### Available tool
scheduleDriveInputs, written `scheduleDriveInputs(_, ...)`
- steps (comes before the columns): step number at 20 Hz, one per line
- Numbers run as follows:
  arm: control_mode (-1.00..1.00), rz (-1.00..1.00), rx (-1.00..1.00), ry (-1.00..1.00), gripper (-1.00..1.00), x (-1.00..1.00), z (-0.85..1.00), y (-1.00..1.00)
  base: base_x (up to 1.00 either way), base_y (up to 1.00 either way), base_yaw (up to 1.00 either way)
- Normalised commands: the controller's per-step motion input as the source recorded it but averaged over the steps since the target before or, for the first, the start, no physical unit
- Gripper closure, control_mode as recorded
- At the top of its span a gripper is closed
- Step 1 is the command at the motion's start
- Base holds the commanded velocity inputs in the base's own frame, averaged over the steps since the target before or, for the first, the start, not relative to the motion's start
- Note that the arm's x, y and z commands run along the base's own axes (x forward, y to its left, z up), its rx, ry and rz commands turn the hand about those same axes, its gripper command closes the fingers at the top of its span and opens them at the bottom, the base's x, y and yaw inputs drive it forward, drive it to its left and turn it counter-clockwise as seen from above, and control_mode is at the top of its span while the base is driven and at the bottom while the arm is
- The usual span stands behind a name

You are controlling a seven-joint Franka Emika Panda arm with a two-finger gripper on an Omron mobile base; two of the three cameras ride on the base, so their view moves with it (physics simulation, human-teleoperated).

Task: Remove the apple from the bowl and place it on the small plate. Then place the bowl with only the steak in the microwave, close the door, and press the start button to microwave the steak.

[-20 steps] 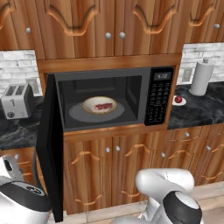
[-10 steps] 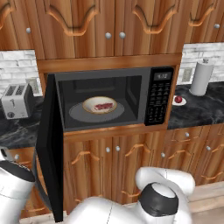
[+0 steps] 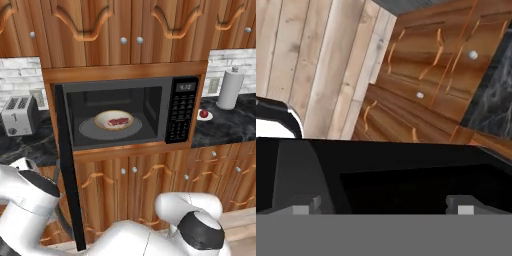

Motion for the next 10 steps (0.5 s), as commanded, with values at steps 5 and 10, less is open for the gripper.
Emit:
scheduleDriveInputs(5,-1.00,0.00,0.07,-0.01,-1.00,-0.02,0.01,-1.00,0.00,0.00,0.00)
scheduleDriveInputs(10,-1.00,0.00,0.08,-0.02,-1.00,0.00,0.18,-1.00,0.00,0.00,0.00)
